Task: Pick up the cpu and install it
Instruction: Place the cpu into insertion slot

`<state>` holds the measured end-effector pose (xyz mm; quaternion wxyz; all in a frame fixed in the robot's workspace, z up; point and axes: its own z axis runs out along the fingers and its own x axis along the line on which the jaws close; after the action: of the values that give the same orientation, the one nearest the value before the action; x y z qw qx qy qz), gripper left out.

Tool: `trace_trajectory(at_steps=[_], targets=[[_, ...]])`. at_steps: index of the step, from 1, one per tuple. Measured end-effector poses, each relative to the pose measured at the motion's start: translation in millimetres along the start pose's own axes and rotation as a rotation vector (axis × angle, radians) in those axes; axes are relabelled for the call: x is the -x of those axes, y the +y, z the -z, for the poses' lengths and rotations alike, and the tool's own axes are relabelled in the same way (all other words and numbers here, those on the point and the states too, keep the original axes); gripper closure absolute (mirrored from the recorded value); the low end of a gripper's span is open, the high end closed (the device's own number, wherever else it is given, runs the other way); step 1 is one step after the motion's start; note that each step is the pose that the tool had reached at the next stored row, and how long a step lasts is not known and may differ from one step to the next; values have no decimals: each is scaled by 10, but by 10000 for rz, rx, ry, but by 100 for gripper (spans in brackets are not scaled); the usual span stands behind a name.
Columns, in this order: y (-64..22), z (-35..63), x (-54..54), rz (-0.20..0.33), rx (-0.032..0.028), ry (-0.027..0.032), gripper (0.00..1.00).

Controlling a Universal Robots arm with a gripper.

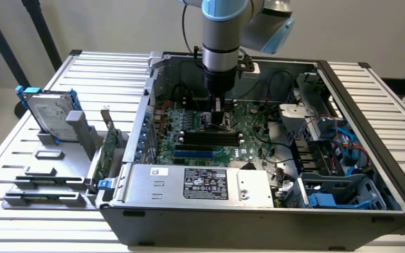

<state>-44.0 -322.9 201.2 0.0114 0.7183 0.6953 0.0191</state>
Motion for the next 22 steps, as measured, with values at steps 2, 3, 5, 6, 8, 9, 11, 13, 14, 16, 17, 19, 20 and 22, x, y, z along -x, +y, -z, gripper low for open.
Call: trace_trajectory(at_steps=[2, 3, 5, 6, 8, 9, 11, 13, 14, 16, 17, 19, 20, 22], targets=[[0, 0, 0, 1, -1, -9, 45], [0, -1, 0, 0, 0, -13, 45], [0, -2, 0, 0, 0, -22, 45], [0, -3, 0, 0, 0, -25, 45], [0, -6, 0, 0, 0, -33, 45], [0, -9, 0, 0, 1, -35, 45], [0, -14, 0, 1, 1, -40, 45], [0, -20, 0, 0, 2, -43, 45], [-1, -21, 0, 0, 1, -47, 45], [-1, -25, 0, 1, 2, -51, 45], [-1, -27, -1, 1, 2, -53, 45], [-1, -33, -2, 1, 3, -57, 45], [-1, -35, -3, 1, 3, -60, 45], [-1, -38, -5, 1, 2, -65, 45]])
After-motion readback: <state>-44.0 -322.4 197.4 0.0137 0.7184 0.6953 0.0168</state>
